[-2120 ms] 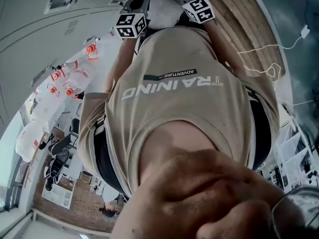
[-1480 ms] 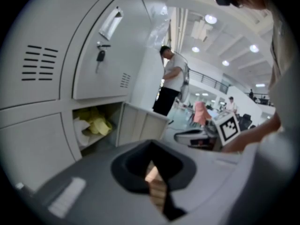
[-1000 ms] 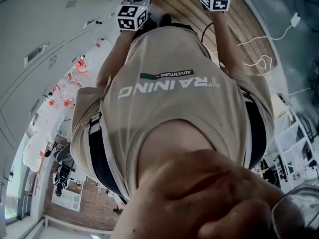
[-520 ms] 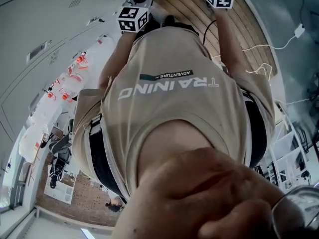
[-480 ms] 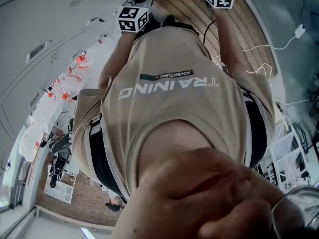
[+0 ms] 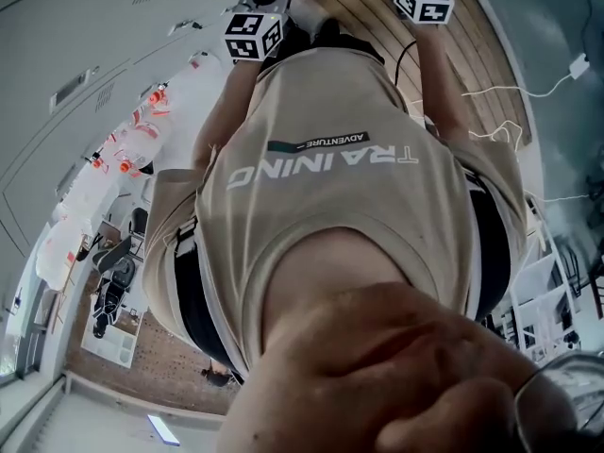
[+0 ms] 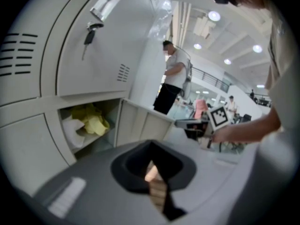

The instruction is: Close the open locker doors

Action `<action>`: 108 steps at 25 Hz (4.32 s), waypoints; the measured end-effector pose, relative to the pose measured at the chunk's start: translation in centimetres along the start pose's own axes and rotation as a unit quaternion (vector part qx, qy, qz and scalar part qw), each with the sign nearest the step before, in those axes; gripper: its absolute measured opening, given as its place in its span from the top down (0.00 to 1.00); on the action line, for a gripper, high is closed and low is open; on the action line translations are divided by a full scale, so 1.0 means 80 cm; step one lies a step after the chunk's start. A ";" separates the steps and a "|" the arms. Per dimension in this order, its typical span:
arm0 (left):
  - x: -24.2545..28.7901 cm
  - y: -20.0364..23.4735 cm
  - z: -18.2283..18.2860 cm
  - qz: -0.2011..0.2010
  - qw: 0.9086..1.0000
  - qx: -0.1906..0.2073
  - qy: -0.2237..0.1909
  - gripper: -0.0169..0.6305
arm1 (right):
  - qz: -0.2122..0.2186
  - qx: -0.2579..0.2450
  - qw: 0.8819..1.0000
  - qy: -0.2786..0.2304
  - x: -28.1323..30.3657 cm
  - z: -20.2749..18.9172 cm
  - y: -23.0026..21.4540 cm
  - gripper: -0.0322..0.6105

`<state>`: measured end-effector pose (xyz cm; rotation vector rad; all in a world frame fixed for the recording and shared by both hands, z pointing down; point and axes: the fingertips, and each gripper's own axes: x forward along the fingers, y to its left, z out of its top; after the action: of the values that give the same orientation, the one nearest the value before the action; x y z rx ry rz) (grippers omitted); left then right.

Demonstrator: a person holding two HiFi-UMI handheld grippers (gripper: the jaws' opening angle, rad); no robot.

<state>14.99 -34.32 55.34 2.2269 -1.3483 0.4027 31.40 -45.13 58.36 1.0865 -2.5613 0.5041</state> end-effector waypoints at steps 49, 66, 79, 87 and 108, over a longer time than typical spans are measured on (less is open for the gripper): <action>-0.153 0.195 -0.003 0.050 0.996 -0.049 -0.058 0.97 | 0.149 -0.097 0.984 0.023 0.169 0.047 0.294 0.93; -0.159 0.205 -0.007 0.175 0.976 -0.107 -0.071 0.97 | 0.263 -0.115 0.957 0.036 0.242 0.063 0.311 0.93; -0.170 0.179 -0.018 0.230 0.961 -0.139 -0.073 0.97 | 0.303 -0.140 0.942 0.037 0.253 0.065 0.316 0.93; -0.199 0.167 -0.033 0.228 0.960 -0.132 -0.090 0.97 | 0.297 -0.133 0.945 0.032 0.222 0.052 0.330 0.93; -0.337 0.132 -0.073 0.221 0.958 -0.088 -0.162 0.97 | 0.342 -0.186 0.919 0.057 0.025 0.000 0.494 0.93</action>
<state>-6.83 -15.24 49.77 1.8914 -1.9816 0.0595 1.04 -20.70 51.44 0.0095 -2.7218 0.1974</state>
